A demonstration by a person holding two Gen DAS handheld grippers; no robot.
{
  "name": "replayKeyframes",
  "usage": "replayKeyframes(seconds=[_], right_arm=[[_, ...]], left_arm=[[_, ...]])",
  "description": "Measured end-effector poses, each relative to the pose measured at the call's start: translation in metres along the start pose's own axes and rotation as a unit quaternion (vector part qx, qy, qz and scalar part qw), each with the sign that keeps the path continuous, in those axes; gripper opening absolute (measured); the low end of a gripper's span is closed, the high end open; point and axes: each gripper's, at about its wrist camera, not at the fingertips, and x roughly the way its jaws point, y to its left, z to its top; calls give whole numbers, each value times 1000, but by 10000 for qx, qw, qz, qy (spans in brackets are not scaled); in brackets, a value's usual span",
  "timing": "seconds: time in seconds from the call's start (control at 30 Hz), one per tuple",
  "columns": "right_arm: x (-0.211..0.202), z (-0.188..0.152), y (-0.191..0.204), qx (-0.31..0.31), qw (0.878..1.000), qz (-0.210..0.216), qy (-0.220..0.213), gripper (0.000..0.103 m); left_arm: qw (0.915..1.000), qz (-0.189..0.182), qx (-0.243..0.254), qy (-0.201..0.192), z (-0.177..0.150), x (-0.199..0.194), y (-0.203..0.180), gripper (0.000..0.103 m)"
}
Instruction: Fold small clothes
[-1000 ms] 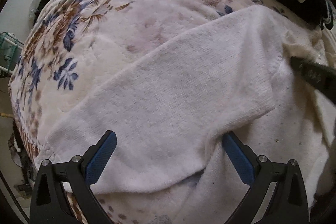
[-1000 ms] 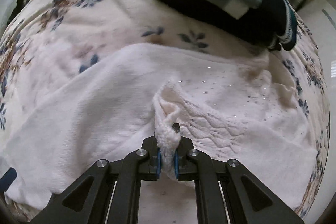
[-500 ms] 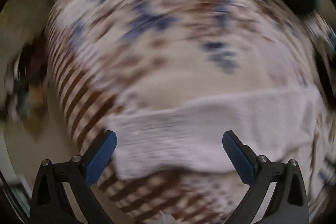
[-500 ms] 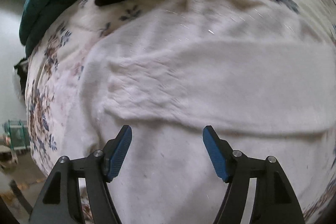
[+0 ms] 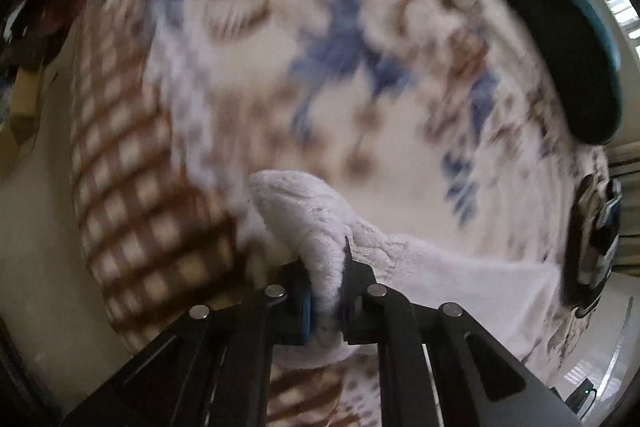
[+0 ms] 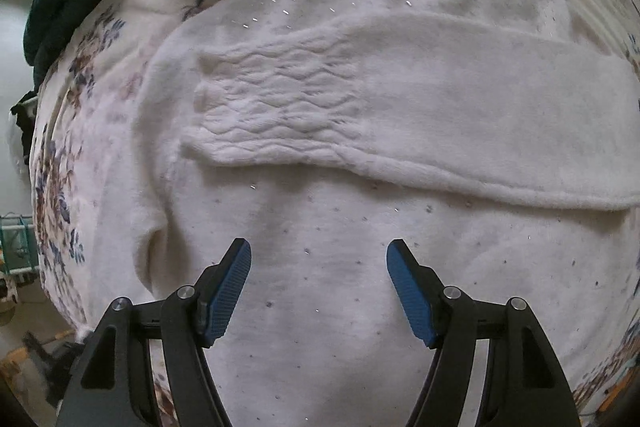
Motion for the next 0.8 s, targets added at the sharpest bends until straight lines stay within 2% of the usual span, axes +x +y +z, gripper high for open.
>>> replayKeyframes(seconds=[0.13,0.17,0.27,0.33,0.4,0.43,0.47,0.57,0.63,0.73,0.8], right_arm=[[-5,3,8,-9,10000,42,-58,72],[-6,3,10,8,10000,66,-60,72],[-8,3,12,6,10000,80,-36,72],[-9,2,13,-2,10000,81,-18,72],[-10,-1,14,-4,10000,74,-4,72],[-10,-2,14,5,10000,80,1,72],[-11,-3,13,21,10000,90,10,72],[-8,-7,13,63,9999,76,23,72],[-5,-8,12,94,9999,36,37,72],[-1,-8,11,154,9997,-194,-8,73],[0,-5,9,166,9974,-683,-139,89]], left_arm=[[9990,29,3,-443,41,-12,18,8],[9989,-28,-74,-471,51,-9,20,12],[9985,-237,-371,-314,79,8,28,17],[9973,-314,-620,-221,85,9,39,20],[9942,-542,-912,-188,71,0,53,35],[9908,-723,-1136,-153,61,-4,62,51],[9867,-881,-1360,-136,48,-7,69,63],[9759,-1207,-1812,171,20,7,74,63],[9747,-1178,-1876,308,12,23,68,63],[9735,-1087,-1991,283,19,47,56,63],[9741,-848,-2092,90,32,56,48,61]])
